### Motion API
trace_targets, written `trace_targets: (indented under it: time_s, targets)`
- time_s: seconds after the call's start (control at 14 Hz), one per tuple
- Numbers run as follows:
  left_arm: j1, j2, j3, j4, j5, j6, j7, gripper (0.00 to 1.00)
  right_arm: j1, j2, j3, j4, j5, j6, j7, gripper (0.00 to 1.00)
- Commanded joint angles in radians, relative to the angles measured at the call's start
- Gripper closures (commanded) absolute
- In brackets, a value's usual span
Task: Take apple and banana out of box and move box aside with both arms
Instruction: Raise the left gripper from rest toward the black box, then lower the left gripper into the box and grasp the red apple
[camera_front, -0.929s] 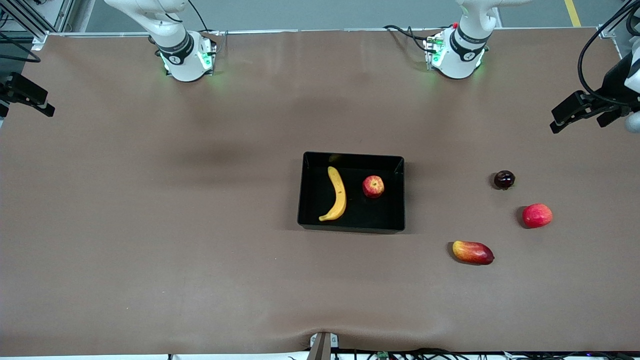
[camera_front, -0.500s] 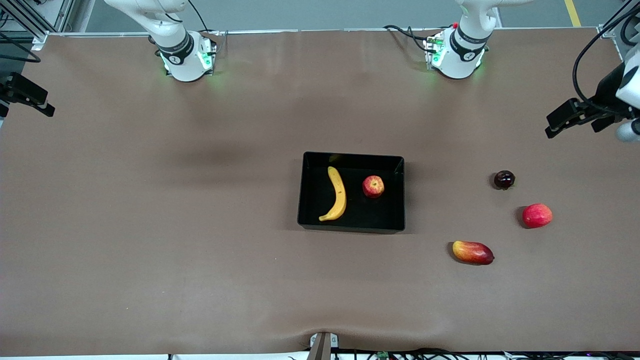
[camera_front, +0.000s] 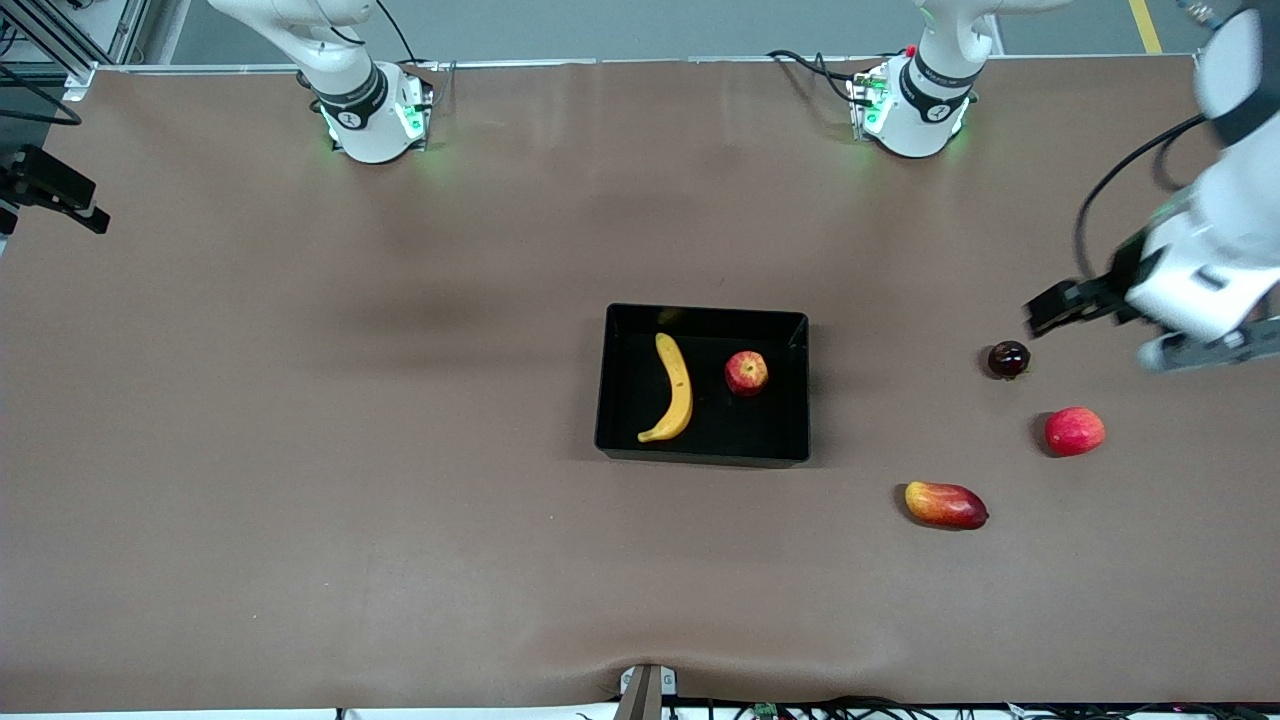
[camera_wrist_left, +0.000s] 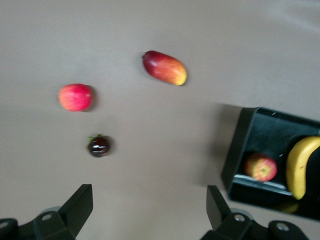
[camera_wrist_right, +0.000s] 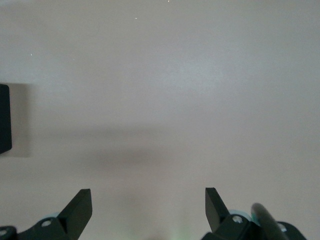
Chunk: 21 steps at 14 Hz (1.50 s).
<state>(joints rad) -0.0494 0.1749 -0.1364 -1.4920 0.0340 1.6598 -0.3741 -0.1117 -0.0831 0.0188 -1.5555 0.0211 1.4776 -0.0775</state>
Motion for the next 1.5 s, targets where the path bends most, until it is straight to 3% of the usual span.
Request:
trace_targets:
  time_s: [0.0, 0.79, 1.43]
  targets:
    - [-0.081, 0.073, -0.006, 0.030, 0.020, 0.050, -0.141, 0.00, -0.003, 0.005, 0.003, 0.014, -0.001, -0.010, 0.015, 0.00]
    - [-0.348, 0.356, -0.005, -0.036, 0.085, 0.408, -0.598, 0.00, -0.003, 0.005, 0.001, 0.012, 0.000, -0.010, 0.015, 0.00]
    - [-0.412, 0.437, -0.014, -0.148, 0.095, 0.417, -0.701, 0.00, -0.005, 0.006, 0.001, 0.012, 0.000, -0.010, 0.015, 0.00]
